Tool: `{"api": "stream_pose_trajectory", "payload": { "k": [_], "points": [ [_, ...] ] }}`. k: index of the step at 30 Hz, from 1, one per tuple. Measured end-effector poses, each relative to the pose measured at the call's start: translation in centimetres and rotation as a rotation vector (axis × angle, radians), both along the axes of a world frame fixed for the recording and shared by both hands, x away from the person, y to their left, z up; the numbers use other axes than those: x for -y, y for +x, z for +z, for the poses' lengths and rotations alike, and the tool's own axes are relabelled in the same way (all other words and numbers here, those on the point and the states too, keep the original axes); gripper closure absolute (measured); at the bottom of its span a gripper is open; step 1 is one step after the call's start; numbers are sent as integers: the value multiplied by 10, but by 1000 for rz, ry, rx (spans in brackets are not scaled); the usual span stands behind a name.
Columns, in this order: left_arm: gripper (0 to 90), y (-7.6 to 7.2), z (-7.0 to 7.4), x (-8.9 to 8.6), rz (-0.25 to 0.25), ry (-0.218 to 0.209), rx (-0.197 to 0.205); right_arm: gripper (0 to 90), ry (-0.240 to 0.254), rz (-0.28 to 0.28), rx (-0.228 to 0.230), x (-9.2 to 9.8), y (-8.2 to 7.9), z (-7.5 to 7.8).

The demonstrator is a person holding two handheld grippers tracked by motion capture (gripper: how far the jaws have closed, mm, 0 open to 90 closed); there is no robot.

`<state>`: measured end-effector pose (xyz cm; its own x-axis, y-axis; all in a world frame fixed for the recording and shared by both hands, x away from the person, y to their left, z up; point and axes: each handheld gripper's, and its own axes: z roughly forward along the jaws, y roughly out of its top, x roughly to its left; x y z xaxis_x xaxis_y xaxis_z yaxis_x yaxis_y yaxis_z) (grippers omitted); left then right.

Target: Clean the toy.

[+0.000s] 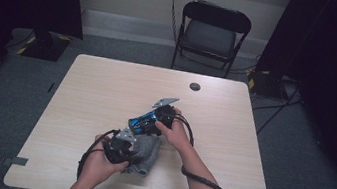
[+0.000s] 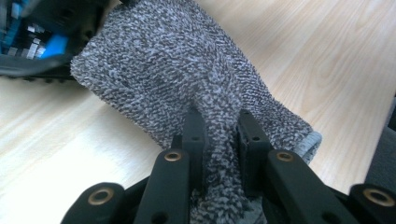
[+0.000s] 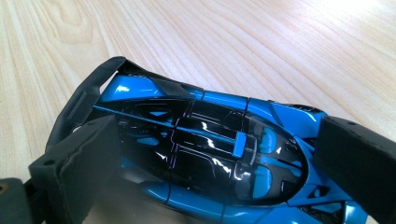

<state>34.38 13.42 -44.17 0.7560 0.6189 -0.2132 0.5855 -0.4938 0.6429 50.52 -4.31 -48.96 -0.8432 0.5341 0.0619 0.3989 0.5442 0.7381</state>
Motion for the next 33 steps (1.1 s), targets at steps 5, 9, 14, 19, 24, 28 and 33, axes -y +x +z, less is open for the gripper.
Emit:
{"api": "stream_pose_trajectory", "payload": {
  "k": [5,9,14,19,24,28,33],
  "points": [
    [763,2,14,-22,36,-15,31,1,-1,2,-1,0,0,0],
    [762,5,22,-41,77,-18,58,1,-2,2,-2,0,0,0],
    [762,13,29,-62,139,-26,80,1,1,2,-1,0,0,0],
    [761,37,32,-75,186,-17,111,2,0,3,-1,1,1,0],
    [760,72,26,-80,218,21,91,2,-7,7,-3,0,1,1],
    [761,95,14,-83,250,53,68,1,-12,9,-10,0,2,1],
    [758,116,1,-80,253,88,77,1,-12,10,-8,0,3,1]
  ]
}}
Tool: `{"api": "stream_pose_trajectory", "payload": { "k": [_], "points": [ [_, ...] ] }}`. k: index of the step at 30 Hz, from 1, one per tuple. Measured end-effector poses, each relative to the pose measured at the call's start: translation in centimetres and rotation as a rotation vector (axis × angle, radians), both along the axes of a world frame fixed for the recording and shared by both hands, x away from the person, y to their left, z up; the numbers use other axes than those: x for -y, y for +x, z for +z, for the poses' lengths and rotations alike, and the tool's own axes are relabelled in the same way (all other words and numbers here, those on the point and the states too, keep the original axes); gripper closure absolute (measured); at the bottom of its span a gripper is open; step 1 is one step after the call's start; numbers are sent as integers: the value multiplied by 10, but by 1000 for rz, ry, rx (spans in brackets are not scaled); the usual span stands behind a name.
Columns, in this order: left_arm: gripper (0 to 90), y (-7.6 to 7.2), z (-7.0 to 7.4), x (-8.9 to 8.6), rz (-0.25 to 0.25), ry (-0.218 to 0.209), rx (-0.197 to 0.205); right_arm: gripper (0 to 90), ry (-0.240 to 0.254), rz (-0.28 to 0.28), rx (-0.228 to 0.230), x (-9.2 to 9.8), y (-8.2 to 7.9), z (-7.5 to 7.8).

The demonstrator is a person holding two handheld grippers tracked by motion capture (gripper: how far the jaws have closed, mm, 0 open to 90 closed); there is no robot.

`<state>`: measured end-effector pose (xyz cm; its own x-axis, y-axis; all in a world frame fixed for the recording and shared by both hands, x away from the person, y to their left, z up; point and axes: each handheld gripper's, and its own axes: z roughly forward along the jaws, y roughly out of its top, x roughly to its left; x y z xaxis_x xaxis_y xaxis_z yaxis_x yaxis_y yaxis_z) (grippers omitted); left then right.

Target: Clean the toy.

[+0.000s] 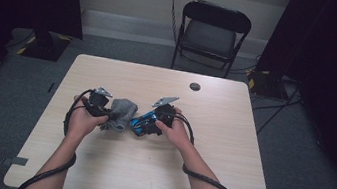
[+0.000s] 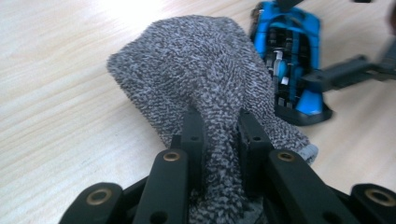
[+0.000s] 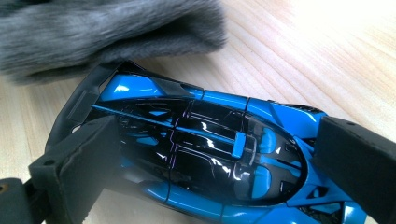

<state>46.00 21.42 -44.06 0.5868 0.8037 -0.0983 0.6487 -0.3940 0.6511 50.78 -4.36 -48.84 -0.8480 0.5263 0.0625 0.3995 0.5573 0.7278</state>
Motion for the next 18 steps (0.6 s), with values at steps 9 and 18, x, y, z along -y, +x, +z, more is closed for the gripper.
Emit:
{"api": "stream_pose_trajectory", "payload": {
  "k": [9,18],
  "points": [
    [603,20,-12,11,167,-41,-26,1,-2,0,1,0,0,0],
    [541,35,-17,17,288,-40,-3,1,-9,3,-1,0,1,1]
  ]
}}
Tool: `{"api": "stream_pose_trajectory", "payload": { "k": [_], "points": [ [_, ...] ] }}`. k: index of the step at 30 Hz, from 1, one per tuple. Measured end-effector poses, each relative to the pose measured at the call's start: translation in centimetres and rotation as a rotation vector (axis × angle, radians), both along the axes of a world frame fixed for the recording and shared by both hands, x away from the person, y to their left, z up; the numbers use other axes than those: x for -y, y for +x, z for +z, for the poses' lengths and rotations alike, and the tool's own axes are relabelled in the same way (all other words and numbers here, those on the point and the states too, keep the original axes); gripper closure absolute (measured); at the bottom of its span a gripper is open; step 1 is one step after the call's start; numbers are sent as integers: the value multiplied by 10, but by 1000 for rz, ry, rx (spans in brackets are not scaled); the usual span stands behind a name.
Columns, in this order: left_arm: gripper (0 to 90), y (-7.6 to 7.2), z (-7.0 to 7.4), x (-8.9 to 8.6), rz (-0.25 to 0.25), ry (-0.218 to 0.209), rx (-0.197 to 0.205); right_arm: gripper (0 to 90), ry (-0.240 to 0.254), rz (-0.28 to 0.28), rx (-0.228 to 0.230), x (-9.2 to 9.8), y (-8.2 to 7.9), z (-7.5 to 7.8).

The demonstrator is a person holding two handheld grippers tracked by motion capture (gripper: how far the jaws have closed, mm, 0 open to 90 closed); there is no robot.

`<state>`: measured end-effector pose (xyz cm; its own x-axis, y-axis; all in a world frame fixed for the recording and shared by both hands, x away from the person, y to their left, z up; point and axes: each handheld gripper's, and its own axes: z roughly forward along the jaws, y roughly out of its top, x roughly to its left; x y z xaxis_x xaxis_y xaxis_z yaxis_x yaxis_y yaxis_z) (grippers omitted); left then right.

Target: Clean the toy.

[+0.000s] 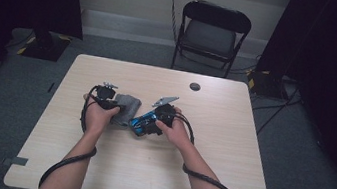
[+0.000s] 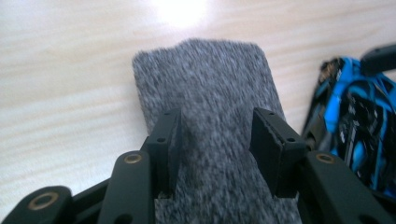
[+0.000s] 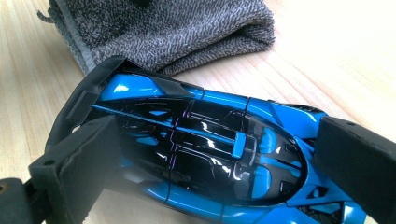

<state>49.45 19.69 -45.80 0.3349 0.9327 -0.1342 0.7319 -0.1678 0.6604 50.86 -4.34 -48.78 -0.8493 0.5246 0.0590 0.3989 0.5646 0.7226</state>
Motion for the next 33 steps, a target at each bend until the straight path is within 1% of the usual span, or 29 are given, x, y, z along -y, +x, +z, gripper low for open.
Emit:
{"api": "stream_pose_trajectory", "payload": {
  "k": [1,3,4,5,7,8,9,10,11,12,13,14,15,17,18,20,22,23,24,25,27,28,29,30,31,32,33],
  "points": [
    [539,2,-1,1,9,-2,-8,2,0,1,0,0,0,0],
    [540,7,-6,4,15,-30,-28,1,-4,-1,-6,-1,0,1],
    [542,8,-7,6,15,-28,-29,1,-6,0,-6,-1,0,1],
    [537,10,-9,9,9,-36,-28,2,-7,1,-6,-1,0,1],
    [529,13,-12,14,0,-75,-40,1,-2,3,-1,0,0,0],
    [545,16,-13,17,-4,-86,-35,1,0,2,0,0,0,0],
    [572,19,-13,21,-28,-72,-27,1,1,1,0,0,0,0],
    [562,22,-14,25,-47,-60,-22,1,1,1,1,0,0,0],
    [557,25,-12,29,-56,-59,-20,2,1,1,0,0,0,0],
    [577,28,-12,33,-72,-64,-14,1,1,0,0,0,0,0],
    [576,30,-12,38,-91,-62,-14,1,1,0,0,0,0,0],
    [570,32,-12,44,-104,-45,-14,1,1,0,-1,0,0,0],
    [570,34,-11,49,-121,-16,-11,1,1,1,0,0,0,0],
    [565,37,-12,56,-136,11,-5,2,1,0,0,0,0,0],
    [553,39,-13,58,-139,24,-10,1,0,1,0,0,0,0],
    [557,40,-17,61,-143,37,-25,1,-1,1,-1,0,0,0],
    [565,40,-20,63,-154,53,-21,1,0,0,-1,0,0,0],
    [594,40,-21,63,-161,71,-15,1,3,-1,0,0,0,0],
    [626,41,-21,64,-167,77,-10,1,5,-2,0,0,0,0],
    [692,40,-21,63,-186,91,-12,1,7,-2,1,0,0,-1],
    [752,42,-19,63,-164,78,-25,1,9,-2,1,1,0,-1],
    [766,43,-17,64,-154,77,-29,1,10,-2,2,1,0,-1],
    [773,44,-14,64,-154,67,-14,1,9,-2,2,1,0,-1],
    [775,45,-13,65,-156,35,12,1,9,-2,1,1,0,-1],
    [775,45,-11,67,-160,25,34,1,8,-2,0,0,0,-1],
    [774,46,-10,71,-169,27,50,1,7,-1,0,0,0,-1],
    [773,48,-11,74,-188,27,44,1,5,-1,-2,0,0,0]
  ]
}}
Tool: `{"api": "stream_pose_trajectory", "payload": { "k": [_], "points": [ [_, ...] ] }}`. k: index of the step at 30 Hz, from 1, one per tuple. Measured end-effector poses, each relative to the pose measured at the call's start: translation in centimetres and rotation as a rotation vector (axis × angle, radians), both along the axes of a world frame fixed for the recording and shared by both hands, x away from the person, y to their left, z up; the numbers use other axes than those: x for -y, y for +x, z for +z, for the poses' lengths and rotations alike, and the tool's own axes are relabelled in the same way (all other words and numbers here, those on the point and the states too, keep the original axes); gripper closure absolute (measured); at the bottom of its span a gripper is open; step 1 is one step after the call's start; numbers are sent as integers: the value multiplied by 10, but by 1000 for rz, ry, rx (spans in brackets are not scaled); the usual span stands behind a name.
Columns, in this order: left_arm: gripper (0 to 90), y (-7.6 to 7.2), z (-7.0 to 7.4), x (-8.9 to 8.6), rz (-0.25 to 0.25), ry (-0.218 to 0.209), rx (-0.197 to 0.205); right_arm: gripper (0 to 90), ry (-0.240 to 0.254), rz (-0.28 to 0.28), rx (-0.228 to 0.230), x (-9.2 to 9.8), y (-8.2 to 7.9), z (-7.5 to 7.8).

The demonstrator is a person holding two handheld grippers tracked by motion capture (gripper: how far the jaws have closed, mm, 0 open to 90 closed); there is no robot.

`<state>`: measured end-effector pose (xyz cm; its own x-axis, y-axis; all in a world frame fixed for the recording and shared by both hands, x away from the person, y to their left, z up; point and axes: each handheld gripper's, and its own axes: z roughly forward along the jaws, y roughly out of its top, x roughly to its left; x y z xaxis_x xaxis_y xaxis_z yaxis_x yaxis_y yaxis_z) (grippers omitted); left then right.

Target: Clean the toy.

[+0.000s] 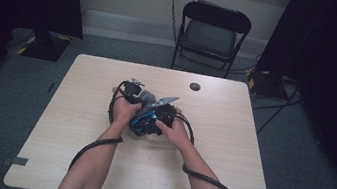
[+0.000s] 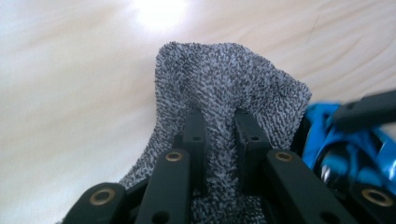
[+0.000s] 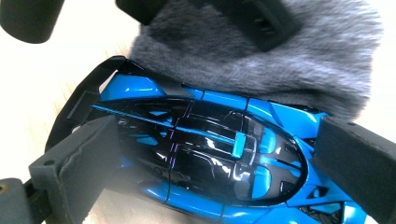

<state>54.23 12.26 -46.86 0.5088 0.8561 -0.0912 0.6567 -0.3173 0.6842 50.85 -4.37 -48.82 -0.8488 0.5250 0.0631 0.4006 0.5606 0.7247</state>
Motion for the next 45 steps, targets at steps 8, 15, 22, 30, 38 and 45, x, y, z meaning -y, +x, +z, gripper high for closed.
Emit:
{"api": "stream_pose_trajectory", "payload": {
  "k": [8,15,22,30,38,45],
  "points": [
    [769,3,-11,5,-58,3,-28,0,1,-1,0,0,0,0],
    [777,-5,-9,-3,-111,9,-41,0,-9,0,-7,-1,1,1],
    [778,-16,-7,-17,-114,7,-47,0,-14,0,-9,-1,1,1],
    [778,-28,-6,-32,-117,14,-60,0,-14,-2,-7,-2,1,1],
    [779,-40,-4,-44,-111,12,-67,0,-10,-1,-4,-1,0,1],
    [779,-51,-3,-57,-106,5,-80,0,-8,1,-3,-1,0,1]
  ]
}}
